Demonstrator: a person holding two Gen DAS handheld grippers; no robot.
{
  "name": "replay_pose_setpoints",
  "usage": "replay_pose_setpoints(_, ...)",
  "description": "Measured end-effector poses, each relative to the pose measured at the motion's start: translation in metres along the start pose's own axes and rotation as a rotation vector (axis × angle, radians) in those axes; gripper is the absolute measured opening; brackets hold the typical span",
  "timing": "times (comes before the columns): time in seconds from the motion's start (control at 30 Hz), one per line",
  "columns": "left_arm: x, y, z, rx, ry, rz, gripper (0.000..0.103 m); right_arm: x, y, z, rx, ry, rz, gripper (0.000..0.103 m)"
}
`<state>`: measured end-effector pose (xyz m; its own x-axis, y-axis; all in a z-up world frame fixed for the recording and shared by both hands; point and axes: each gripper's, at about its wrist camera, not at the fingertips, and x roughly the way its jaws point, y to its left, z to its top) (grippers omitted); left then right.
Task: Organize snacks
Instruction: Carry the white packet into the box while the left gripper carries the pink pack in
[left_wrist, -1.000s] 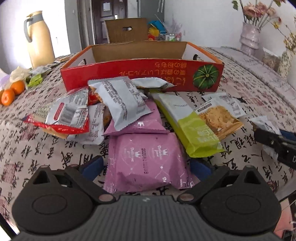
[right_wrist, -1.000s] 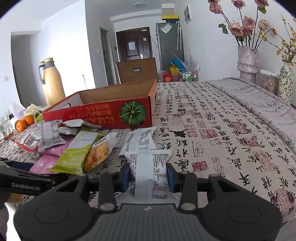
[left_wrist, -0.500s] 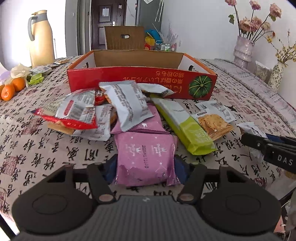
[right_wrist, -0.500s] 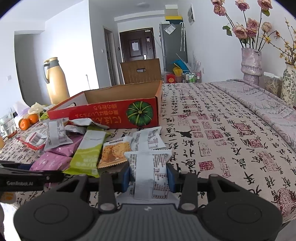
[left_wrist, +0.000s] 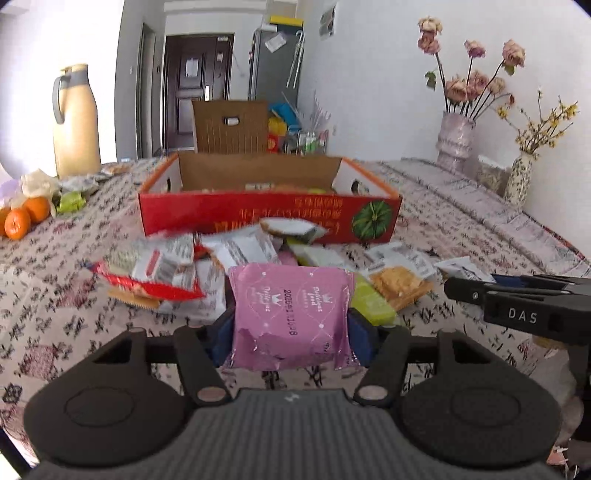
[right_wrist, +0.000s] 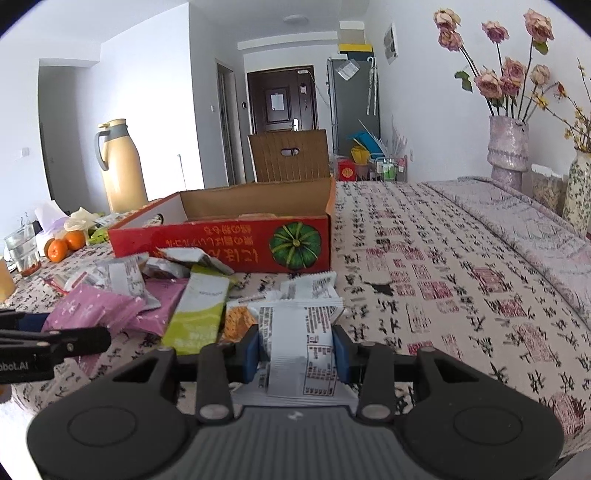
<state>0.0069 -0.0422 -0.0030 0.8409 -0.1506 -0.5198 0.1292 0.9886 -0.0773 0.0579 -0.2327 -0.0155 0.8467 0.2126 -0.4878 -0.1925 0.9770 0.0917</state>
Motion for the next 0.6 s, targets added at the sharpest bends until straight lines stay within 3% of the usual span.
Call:
replay_pose_setpoints(0.3, -0.002, 0.011, 0.031, -0.021, -0.091, 0.012, 0.062, 0.011, 0.017, 0.026, -0.034, -0.051, 0.031, 0.039)
replay_pose_setpoints(0.6, 0.01, 0.02, 0.081, -0.044, -0.197, 0.0, 0.062, 0.035, 0.023, 0.073, -0.04, -0.131, 0.024, 0.039)
